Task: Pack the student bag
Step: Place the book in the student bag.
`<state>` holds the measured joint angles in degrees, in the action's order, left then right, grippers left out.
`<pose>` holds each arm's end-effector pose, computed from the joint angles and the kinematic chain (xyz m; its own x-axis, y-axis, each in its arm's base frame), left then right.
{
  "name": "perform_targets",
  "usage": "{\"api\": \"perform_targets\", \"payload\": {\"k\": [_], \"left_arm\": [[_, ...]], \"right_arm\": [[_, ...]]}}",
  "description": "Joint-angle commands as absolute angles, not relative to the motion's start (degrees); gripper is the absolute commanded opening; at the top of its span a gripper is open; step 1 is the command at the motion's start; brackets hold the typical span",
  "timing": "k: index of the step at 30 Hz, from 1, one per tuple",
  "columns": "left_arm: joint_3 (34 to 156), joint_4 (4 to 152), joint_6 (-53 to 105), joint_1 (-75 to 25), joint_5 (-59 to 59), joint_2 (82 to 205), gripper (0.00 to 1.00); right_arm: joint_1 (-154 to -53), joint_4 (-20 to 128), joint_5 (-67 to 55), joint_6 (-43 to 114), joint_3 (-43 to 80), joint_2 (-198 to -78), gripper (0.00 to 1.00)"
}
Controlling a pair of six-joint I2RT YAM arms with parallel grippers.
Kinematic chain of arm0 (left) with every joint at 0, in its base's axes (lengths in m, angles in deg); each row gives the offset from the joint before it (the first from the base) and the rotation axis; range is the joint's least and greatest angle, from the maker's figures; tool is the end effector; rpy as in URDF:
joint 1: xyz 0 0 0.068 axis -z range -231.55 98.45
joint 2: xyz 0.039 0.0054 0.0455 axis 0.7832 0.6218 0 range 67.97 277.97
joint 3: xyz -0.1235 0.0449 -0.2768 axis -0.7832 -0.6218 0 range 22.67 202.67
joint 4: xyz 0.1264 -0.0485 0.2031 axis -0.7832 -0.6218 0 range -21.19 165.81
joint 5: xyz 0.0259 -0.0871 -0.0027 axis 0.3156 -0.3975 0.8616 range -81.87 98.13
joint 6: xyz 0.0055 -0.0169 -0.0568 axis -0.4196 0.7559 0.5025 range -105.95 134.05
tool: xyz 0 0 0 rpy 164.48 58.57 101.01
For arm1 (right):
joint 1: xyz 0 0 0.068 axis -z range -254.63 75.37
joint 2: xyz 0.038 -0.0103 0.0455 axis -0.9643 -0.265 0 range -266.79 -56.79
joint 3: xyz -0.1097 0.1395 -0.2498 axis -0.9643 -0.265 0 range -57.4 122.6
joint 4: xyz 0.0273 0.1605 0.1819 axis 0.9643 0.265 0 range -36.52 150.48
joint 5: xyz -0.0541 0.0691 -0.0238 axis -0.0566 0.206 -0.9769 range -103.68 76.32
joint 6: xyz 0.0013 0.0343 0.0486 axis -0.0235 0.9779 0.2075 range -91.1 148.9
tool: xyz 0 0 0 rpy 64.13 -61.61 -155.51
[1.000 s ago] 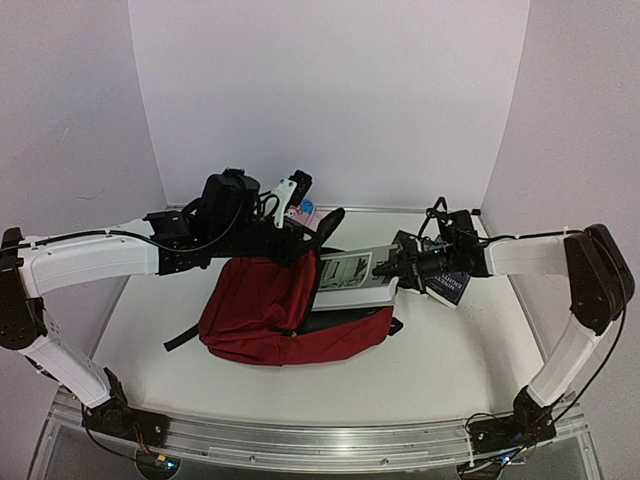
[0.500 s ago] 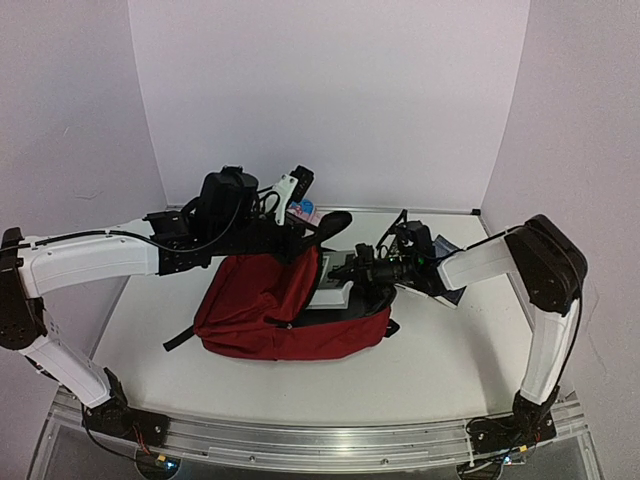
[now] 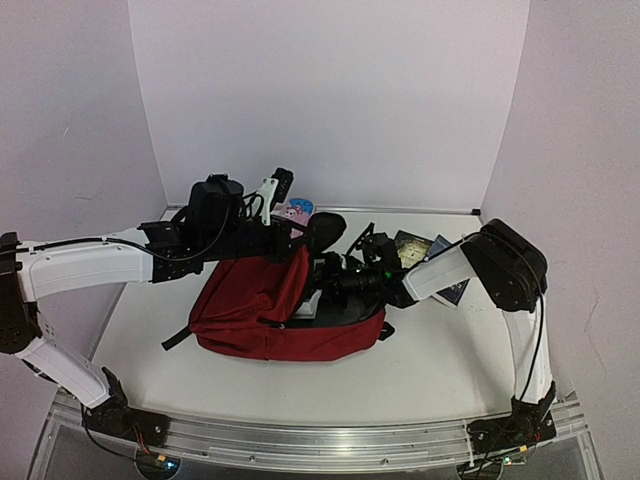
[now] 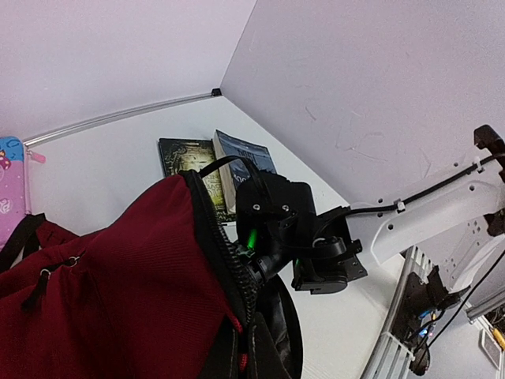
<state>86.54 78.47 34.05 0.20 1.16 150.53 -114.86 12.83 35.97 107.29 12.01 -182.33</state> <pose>0.1987 -0.2606 0.3615 -0.4519 0.0248 -0.8917 0.7419 0.5656 -0.3602 0.3359 0.3278 0.1747 -0.9999 -0.0151 0.0055 0.0028 0.1730 0.9849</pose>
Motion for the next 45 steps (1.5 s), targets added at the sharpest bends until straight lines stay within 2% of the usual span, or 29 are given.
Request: {"api": "perform_targets", "payload": {"k": [1, 9, 15, 22, 29, 31, 34, 37, 40, 45], "left_arm": [[83.5, 85.4, 41.2, -1.4, 1.5, 147.1, 0.0], [73.7, 85.8, 51.6, -2.1, 17.8, 137.7, 0.0], [66.1, 84.6, 58.1, -2.3, 28.2, 130.2, 0.0], [62.8, 73.6, 71.8, -2.3, 38.1, 128.0, 0.0], [58.9, 60.5, 88.5, -2.3, 45.5, 124.7, 0.02], [58.3, 57.1, 91.7, -2.3, 45.6, 124.6, 0.07], [57.8, 54.6, 94.1, -2.3, 45.0, 125.4, 0.22], [58.5, 53.6, 93.6, -2.3, 43.6, 127.3, 0.51], [61.1, 50.8, 92.9, -2.3, 42.7, 129.2, 0.71], [64.1, 47.1, 88.2, -2.4, 45.4, 125.4, 0.84]], "right_arm": [[-115.2, 7.9, 33.8, 107.0, 14.5, -184.0, 0.35], [-113.5, 18.5, 31.8, 98.9, 11.6, -177.3, 0.72], [-112.9, 34.0, 27.7, 89.8, 11.5, -170.4, 0.97], [-112.9, 48.3, 24.2, 80.4, 13.6, -165.2, 0.98], [-112.7, 56.1, 23.7, 73.1, 15.6, -161.7, 0.98], [-112.5, 57.6, 23.9, 70.6, 16.7, -160.2, 0.98], [-112.1, 60.3, 24.0, 66.7, 18.8, -158.1, 0.98], [-110.8, 63.5, 24.3, 63.6, 19.9, -156.0, 0.98], [-107.3, 65.9, 25.3, 62.0, 19.4, -153.7, 0.98], [-97.8, 71.7, 23.7, 57.5, 16.8, -148.9, 0.98]]}}
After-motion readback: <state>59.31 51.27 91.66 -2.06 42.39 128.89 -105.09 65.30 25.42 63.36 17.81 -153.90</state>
